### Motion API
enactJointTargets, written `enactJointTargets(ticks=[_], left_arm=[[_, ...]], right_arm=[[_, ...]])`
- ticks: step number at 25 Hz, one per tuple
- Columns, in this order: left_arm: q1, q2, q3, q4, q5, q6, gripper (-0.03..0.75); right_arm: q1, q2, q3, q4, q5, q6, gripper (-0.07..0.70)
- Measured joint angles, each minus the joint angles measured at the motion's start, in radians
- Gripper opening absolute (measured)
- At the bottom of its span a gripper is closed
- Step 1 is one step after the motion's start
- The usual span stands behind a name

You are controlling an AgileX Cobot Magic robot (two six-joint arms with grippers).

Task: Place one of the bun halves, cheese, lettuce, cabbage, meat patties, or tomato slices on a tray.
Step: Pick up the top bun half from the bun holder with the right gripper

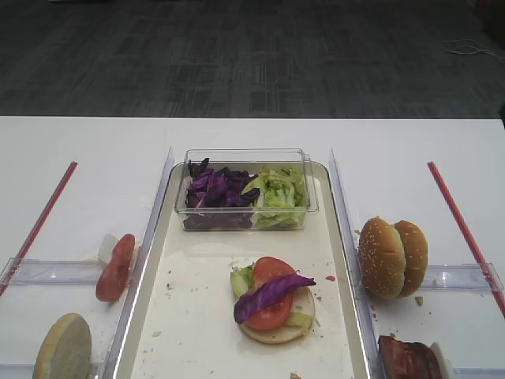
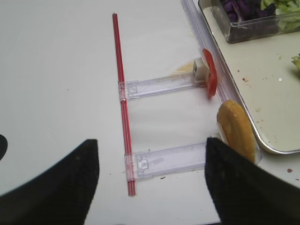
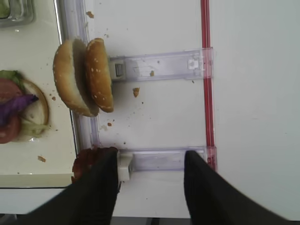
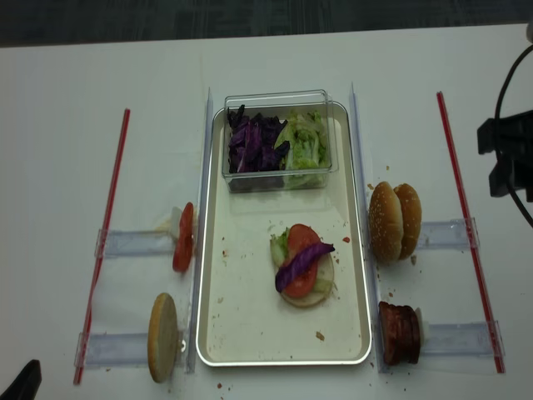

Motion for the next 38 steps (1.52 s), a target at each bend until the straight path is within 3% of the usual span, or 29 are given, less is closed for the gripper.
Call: enactJointTargets(ticks=[5, 11, 22, 38], left_arm=[[0.000, 0.000, 0.000, 0.000, 0.000, 0.000, 0.477], [0.000, 0.000, 0.000, 0.000, 0.000, 0.000, 0.477], [0.000, 0.000, 0.000, 0.000, 0.000, 0.000, 0.477], [0.000, 0.000, 0.000, 0.000, 0.000, 0.000, 0.477]], right_arm=[[0.000, 0.085, -0.049, 0.013, 0.002, 0.020, 0.423], [0.004, 0.148, -0.062, 0.059, 0.000, 0.024, 0.430], [0.182, 0.284, -0.064, 0.077, -0.113, 0.089, 0.433], [0.277, 0.399, -0.066, 0.071, -0.215, 0.094, 0.433]])
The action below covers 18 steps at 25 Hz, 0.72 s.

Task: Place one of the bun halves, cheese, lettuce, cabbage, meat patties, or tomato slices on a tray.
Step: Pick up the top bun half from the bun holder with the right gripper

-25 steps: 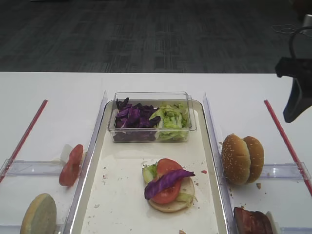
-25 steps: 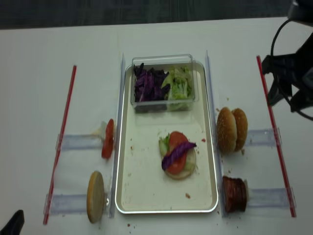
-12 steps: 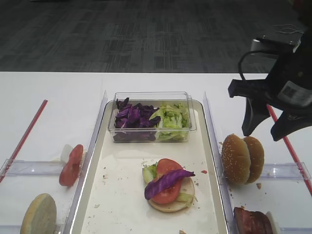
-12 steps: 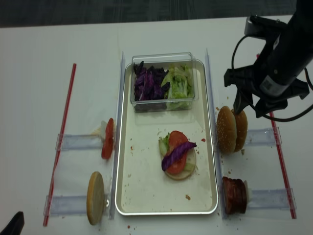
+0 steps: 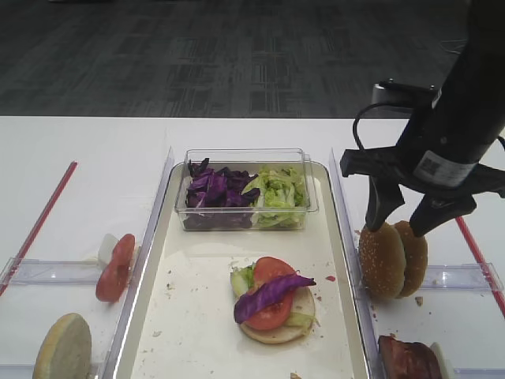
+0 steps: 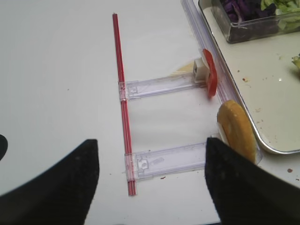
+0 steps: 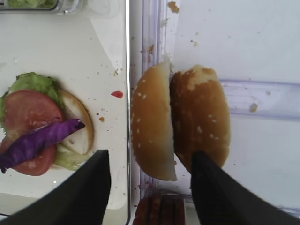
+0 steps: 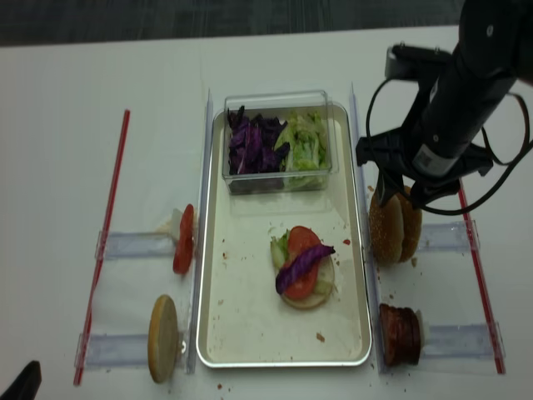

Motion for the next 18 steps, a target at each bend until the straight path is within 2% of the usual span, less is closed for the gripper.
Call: enactJointTargets(ticks=[18], left_arm=[[0.000, 0.000, 0.000, 0.000, 0.000, 0.000, 0.477]], right_arm=[[0.010, 0.094, 0.000, 0.028, -0.029, 0.004, 0.433]])
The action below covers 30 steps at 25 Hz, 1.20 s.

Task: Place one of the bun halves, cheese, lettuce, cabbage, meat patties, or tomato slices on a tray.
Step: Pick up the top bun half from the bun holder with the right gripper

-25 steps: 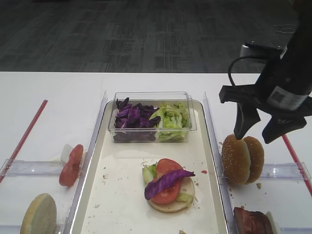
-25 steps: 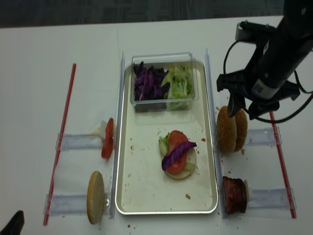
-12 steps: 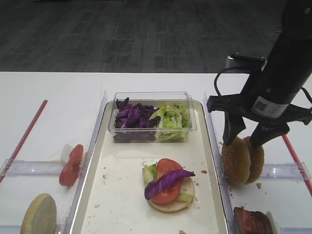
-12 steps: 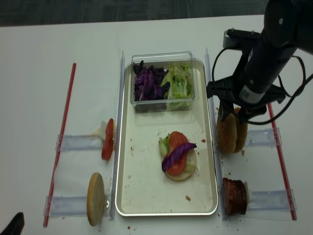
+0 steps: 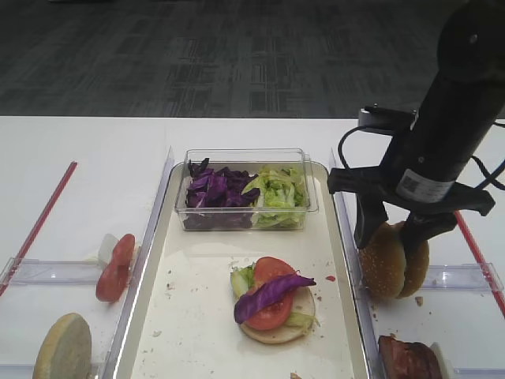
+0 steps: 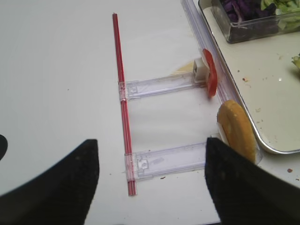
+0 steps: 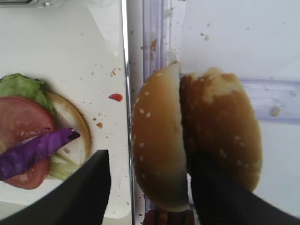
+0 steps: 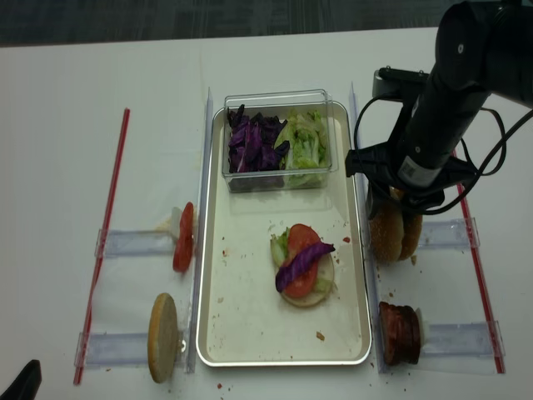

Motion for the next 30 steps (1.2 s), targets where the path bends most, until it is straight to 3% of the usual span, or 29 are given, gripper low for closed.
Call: enactJointTargets(ticks=[9, 16, 25, 30], left_arm=[[0.000, 0.000, 0.000, 0.000, 0.000, 0.000, 0.477], [0.000, 0.000, 0.000, 0.000, 0.000, 0.000, 0.477], [0.000, 0.000, 0.000, 0.000, 0.000, 0.000, 0.477], [0.000, 0.000, 0.000, 0.000, 0.000, 0.000, 0.477]], right_arm=[[0.034, 0.011, 0.000, 0.002, -0.041, -0.014, 0.433], [0.036, 0.037, 0.000, -0.024, -0.039, -0.015, 0.431], [0.036, 0.046, 0.000, -0.048, -0.033, -0.015, 0.272], [0.036, 0.048, 0.000, -0.050, -0.033, -0.015, 0.221]])
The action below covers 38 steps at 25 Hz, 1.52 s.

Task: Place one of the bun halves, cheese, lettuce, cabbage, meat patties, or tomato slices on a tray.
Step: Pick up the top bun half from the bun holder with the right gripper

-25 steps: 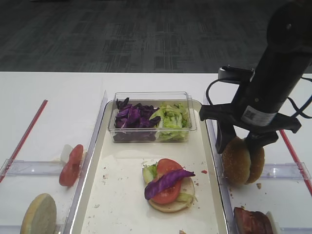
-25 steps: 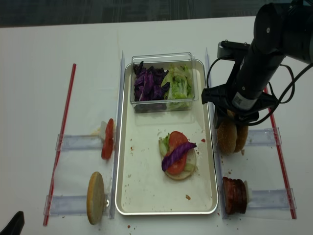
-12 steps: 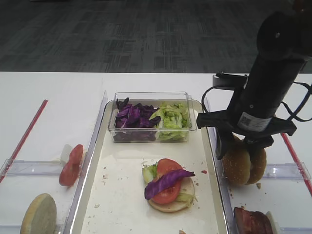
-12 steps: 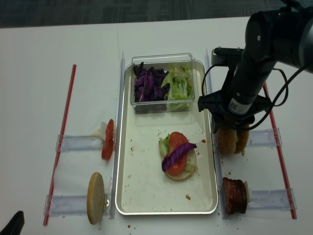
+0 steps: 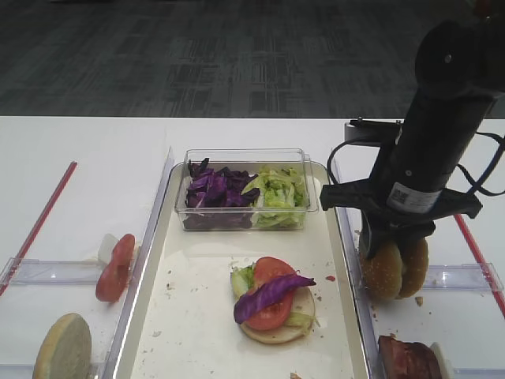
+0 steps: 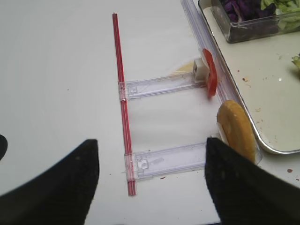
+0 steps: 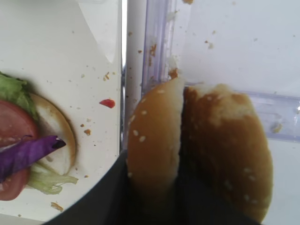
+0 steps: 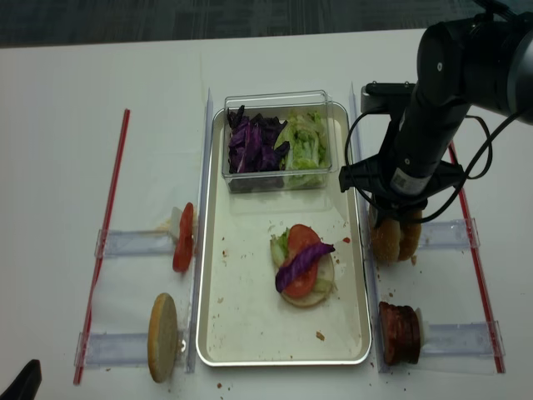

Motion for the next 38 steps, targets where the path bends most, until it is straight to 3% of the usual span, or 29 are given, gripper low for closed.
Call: enactJointTargets(ticks=[19, 38], left_arm=[[0.000, 0.000, 0.000, 0.000, 0.000, 0.000, 0.477], [0.000, 0.000, 0.000, 0.000, 0.000, 0.000, 0.477]], right_arm=[[0.000, 0.000, -0.002, 0.025, 0.022, -0.003, 0.209], [0.000, 0.000, -0.148, 0.045, 0.091, -0.005, 0.204]])
